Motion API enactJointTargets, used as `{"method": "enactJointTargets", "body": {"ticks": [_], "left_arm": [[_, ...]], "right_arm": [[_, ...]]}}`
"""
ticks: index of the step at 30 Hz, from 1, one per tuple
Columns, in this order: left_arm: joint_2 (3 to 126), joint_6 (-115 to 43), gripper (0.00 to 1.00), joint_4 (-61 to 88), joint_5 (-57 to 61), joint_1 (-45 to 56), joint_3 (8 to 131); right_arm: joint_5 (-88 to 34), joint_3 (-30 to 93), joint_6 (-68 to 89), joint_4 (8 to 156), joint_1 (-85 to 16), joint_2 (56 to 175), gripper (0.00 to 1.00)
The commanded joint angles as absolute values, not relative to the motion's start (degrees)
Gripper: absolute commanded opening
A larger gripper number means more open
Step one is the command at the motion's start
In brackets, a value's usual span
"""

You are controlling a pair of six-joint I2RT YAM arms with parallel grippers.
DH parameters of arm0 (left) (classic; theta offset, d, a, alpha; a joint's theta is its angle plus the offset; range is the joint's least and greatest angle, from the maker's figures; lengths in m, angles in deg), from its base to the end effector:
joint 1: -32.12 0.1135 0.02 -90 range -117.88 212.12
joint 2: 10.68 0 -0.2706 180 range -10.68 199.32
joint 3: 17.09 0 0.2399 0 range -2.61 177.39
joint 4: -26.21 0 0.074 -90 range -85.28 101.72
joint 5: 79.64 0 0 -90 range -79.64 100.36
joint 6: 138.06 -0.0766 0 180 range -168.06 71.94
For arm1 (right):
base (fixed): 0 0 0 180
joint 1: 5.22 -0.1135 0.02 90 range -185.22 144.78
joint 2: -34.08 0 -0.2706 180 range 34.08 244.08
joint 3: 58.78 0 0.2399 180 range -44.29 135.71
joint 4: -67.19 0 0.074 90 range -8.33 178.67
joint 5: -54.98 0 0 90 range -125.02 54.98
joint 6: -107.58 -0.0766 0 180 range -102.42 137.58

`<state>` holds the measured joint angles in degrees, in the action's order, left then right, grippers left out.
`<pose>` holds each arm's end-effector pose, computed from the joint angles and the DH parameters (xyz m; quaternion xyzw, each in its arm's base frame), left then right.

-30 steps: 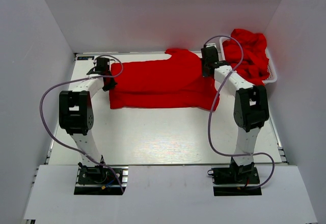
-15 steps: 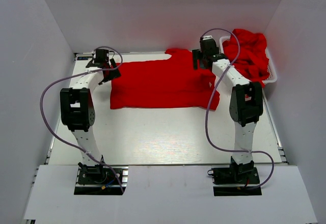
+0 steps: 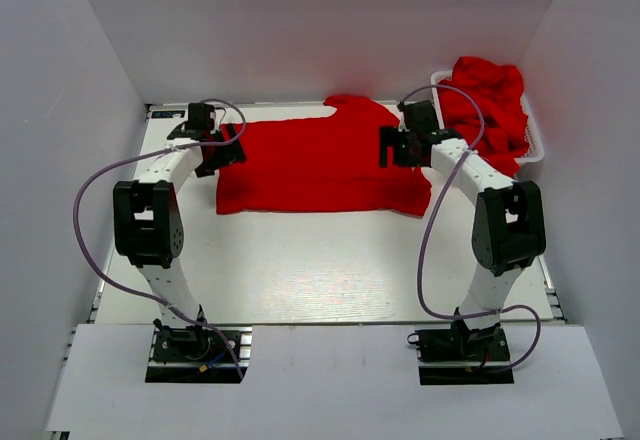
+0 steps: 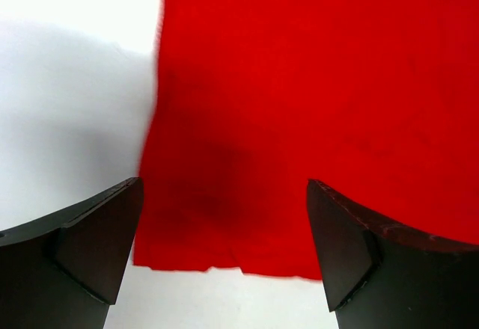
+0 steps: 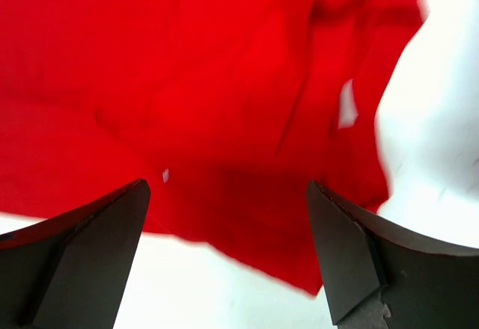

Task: Fold and stack the t-shirts
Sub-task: Fold the flattened tshirt in 1/3 of the way

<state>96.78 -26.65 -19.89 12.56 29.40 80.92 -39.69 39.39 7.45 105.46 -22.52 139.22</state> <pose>0.4227 -0.0171 0.2081 -0.1607 0.9414 -0.0440 0.2934 0.4169 0.1233 0.2388 -0.0423 0.9231 0.0536 0.3785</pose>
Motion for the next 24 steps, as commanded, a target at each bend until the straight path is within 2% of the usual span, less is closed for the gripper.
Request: {"method": "enactJointTargets", "body": {"ticks": [1, 7, 18, 24], "left_arm": [[94.79, -27.32, 1.00, -20.09, 5.00, 28.78, 77.73], [93.65, -26.79, 1.00, -16.40, 3.16, 27.03, 71.84], [94.96, -26.79, 1.00, -15.35, 6.05, 25.97, 68.50], [96.02, -26.27, 1.00, -15.87, 7.81, 25.97, 66.13]], "right_arm": [[-35.64, 34.99, 4.13, 104.19, -22.01, 136.30, 0.90], [-29.66, 32.52, 2.55, 103.12, -22.09, 138.40, 0.90], [-31.15, 34.37, 1.23, 101.62, -21.13, 143.15, 0.90], [-32.12, 28.05, 0.18, 99.34, -20.34, 141.22, 0.90]]}}
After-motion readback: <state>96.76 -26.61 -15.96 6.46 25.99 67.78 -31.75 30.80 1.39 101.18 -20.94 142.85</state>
